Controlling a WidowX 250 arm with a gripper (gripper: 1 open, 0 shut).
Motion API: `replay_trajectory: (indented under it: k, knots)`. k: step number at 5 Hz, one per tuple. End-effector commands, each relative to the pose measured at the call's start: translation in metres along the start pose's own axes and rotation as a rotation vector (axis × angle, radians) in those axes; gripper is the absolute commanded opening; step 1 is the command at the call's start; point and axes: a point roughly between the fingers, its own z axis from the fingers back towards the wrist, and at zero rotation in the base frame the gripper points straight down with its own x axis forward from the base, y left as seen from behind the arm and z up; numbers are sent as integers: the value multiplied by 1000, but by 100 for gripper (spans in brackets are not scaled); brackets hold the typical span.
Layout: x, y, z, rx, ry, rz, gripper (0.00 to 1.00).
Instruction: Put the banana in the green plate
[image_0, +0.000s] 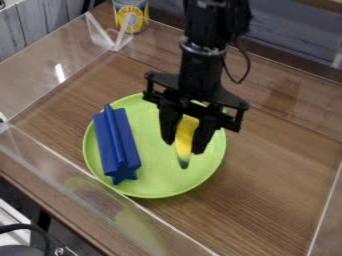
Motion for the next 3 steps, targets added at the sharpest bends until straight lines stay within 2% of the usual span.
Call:
replay_trajectory:
  k: [1,3]
  knots:
    - [7,-2,3,-12,-25,64,0]
    - [28,11,2,-11,-37,-43,0]
